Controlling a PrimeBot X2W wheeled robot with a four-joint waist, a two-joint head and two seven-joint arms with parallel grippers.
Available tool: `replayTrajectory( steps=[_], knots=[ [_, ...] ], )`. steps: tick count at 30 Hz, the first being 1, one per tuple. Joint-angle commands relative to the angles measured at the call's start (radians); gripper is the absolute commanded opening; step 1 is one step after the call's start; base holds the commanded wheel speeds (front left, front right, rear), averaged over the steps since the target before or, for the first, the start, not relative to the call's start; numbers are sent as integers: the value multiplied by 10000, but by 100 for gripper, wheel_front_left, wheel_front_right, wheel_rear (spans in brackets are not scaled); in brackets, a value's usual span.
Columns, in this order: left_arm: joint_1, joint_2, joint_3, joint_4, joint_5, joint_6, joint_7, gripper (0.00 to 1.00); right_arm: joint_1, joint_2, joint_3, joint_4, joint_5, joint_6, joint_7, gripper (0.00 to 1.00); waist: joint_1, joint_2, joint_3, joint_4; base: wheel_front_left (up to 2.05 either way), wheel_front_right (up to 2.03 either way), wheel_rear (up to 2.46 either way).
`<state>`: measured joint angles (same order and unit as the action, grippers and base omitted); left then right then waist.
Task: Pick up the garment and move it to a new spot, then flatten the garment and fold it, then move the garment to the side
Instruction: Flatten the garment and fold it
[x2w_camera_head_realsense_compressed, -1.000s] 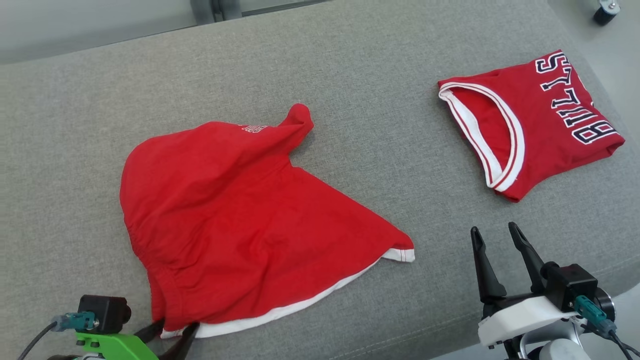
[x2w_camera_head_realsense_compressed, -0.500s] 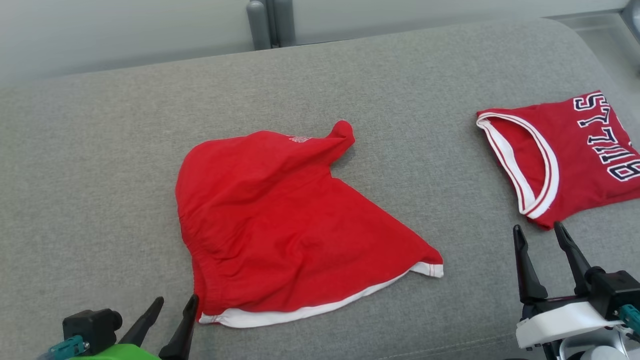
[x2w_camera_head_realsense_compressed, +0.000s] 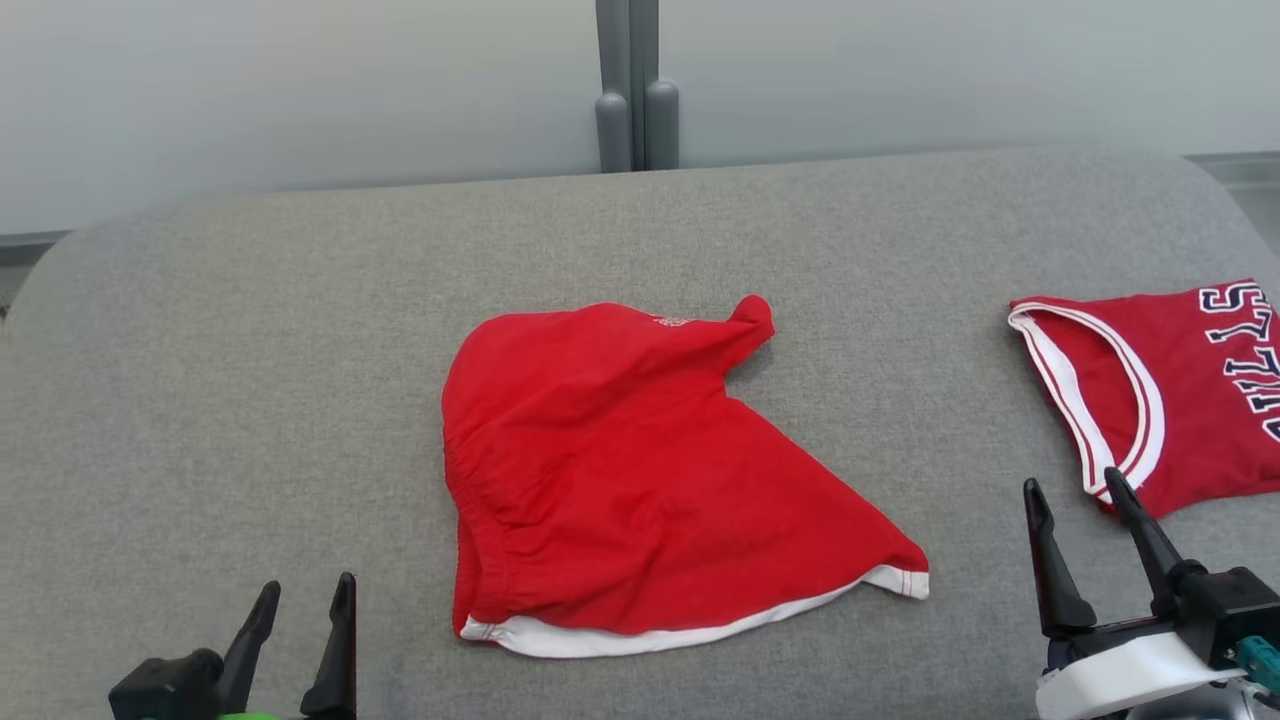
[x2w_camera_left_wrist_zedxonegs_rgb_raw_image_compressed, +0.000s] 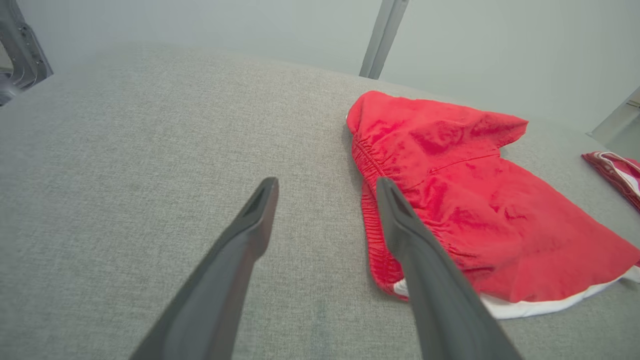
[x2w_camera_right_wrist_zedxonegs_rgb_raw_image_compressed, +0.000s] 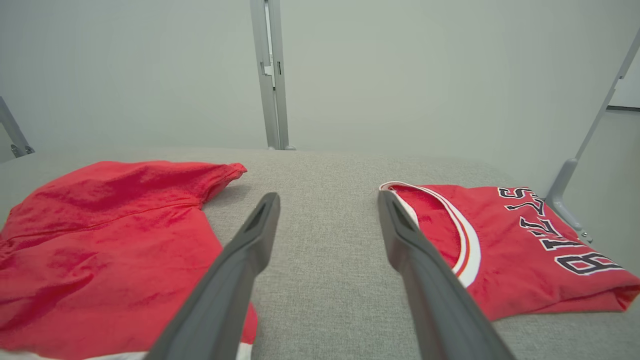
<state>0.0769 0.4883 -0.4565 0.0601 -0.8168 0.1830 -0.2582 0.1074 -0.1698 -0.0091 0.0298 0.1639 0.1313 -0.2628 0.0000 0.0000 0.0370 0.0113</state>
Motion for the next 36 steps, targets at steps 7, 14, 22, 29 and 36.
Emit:
replayTrajectory(
  steps=[7,14,22,29,36],
  knots=[
    [695,-1253,1546,197,2518,-929,-63,100,263,75,667,451,-77,-15,-25,100,0,0,-519,353,0,0,0],
    [1148,-2170,2734,649,3873,-2332,-64,100,486,258,414,667,-250,-15,-25,100,0,0,-555,361,0,0,0],
    [1028,-2844,3482,966,4659,-3052,-65,100,625,586,16,532,-423,-15,-25,100,0,0,-524,256,0,0,0],
    [934,-2968,3532,1082,4854,-3132,-66,100,478,684,110,578,-410,-15,-25,100,0,0,-478,97,0,0,0],
    [1106,-2453,2736,1105,4628,-3138,-66,100,489,267,725,856,283,-13,-25,100,0,0,-505,-45,0,0,0]
  ],
)
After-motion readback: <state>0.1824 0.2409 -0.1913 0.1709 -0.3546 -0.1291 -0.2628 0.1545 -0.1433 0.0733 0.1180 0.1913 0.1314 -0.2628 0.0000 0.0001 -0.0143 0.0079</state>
